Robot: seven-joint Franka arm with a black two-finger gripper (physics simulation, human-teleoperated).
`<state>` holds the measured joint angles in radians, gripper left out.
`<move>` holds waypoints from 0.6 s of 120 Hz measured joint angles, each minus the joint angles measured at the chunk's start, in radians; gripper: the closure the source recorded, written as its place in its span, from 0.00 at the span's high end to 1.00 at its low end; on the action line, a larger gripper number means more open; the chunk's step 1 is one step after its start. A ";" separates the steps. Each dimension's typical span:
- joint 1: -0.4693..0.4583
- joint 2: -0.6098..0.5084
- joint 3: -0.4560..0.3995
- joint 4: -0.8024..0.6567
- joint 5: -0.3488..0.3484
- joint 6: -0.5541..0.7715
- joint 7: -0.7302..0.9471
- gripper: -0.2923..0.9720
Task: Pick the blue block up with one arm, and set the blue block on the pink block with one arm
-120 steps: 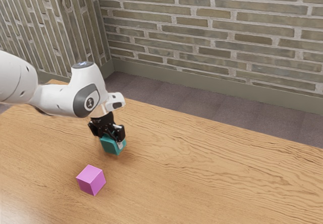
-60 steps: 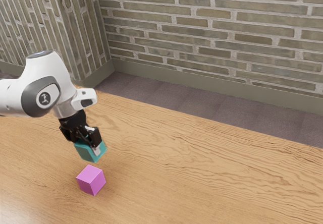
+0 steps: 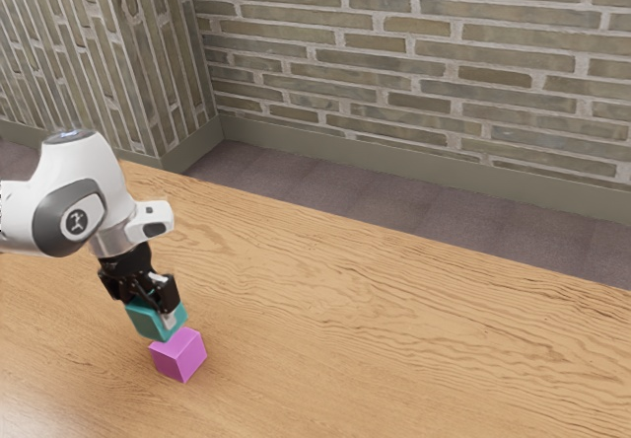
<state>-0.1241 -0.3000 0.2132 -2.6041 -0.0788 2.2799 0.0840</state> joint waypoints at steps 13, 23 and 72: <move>-0.005 0.037 -0.001 0.001 0.001 0.008 0.001 0.53; -0.011 0.061 -0.001 0.006 0.001 0.024 0.001 0.53; -0.026 0.087 -0.001 0.015 0.010 0.076 0.002 0.63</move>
<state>-0.1499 -0.2130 0.2117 -2.5896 -0.0683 2.3558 0.0864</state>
